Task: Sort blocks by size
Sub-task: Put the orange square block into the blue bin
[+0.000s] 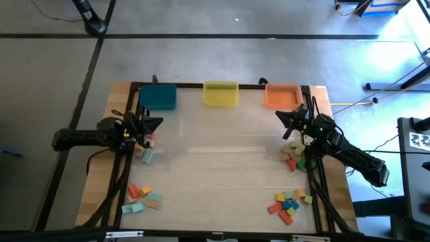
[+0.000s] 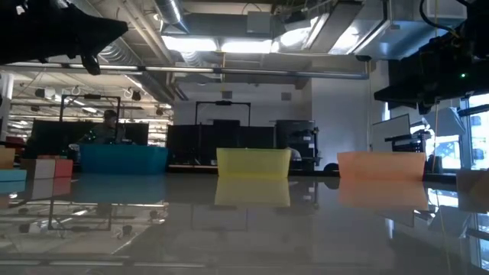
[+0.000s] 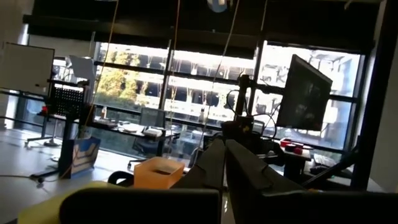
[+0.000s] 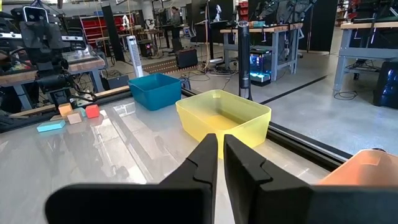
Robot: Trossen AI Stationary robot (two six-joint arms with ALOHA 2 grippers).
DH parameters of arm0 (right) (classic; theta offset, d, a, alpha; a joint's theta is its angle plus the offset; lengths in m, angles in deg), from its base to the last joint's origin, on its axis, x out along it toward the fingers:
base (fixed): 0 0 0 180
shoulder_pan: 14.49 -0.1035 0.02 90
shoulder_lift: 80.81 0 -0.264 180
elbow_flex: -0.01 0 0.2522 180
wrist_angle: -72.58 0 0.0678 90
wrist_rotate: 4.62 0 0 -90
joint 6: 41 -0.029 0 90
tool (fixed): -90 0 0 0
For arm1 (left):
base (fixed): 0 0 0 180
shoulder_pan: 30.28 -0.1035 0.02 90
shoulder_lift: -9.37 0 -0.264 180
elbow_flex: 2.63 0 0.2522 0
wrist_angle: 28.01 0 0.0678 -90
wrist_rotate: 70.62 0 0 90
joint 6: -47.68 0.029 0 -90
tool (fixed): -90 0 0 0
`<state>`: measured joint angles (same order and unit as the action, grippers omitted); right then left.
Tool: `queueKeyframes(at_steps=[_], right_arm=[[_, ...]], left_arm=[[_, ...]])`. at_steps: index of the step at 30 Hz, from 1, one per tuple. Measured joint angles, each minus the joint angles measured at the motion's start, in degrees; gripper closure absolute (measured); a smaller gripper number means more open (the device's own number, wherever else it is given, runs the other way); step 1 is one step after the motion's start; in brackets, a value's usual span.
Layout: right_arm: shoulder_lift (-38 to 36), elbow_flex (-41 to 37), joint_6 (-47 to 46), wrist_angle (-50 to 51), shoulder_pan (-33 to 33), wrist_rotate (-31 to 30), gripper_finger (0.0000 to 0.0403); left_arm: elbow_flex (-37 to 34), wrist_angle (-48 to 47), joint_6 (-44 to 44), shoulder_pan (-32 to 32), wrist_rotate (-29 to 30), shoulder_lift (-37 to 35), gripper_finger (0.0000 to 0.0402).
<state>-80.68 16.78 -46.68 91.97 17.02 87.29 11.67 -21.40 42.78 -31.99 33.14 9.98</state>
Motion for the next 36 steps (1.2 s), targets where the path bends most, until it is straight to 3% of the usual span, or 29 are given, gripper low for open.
queueKeyframes(at_steps=[6, 13, 17, 26, 30, 36], right_arm=[[0.0, 0.0, 0.0, -0.2, 0.0, -0.2, 0.0373], [0.0, -0.2, 0.1, -5.8, 0.0, -1.3, 0.0373], [0.0, -0.2, 0.0, -4.0, 0.0, -1.3, 0.0373], [0.0, -0.2, 0.0, -5.4, 0.0, -1.3, 0.0373], [0.0, -0.1, 0.0, -6.1, 0.0, -1.3, 0.0373], [0.0, -0.1, 0.1, -6.0, 0.0, -2.7, 0.0373]], left_arm=[[1.4, -0.1, 4.4, -0.7, 2.0, 3.4, 0.0400], [9.4, -5.4, 5.3, -1.8, 4.3, 14.8, 0.0400], [17.9, -17.1, 1.3, -1.8, 5.2, 23.0, 0.0401], [38.5, -55.2, -22.4, -1.8, 10.1, 38.7, 0.0401], [41.5, -66.9, -30.8, -2.8, 10.3, 43.6, 0.0401], [41.5, -76.7, -37.9, -6.2, 10.3, 48.8, 0.0401]])
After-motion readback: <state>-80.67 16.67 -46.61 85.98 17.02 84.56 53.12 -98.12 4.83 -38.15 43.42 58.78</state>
